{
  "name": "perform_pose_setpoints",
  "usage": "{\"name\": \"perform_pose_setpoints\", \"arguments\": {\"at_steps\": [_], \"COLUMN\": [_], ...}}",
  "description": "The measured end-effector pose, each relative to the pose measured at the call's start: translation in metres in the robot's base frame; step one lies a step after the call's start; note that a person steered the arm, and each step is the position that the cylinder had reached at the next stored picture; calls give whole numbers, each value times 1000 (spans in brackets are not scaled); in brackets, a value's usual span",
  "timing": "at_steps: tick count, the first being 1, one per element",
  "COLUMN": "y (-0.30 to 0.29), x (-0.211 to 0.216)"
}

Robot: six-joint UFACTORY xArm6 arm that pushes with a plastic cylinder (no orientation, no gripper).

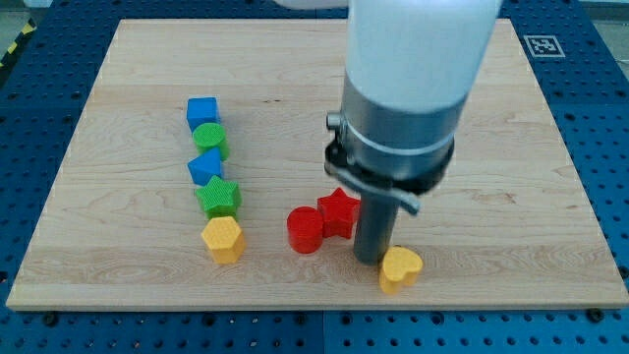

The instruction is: Move the red star up and a bit left

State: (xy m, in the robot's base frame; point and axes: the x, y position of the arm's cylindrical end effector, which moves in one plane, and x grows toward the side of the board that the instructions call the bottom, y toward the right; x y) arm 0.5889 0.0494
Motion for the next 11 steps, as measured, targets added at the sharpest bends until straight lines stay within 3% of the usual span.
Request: {"name": "perform_pose_setpoints", "arguments": {"at_steps": [2,6,8,10,11], "y": [-35,-31,-8,64,92], "x": [-13,-132,-195,-180,-204]}}
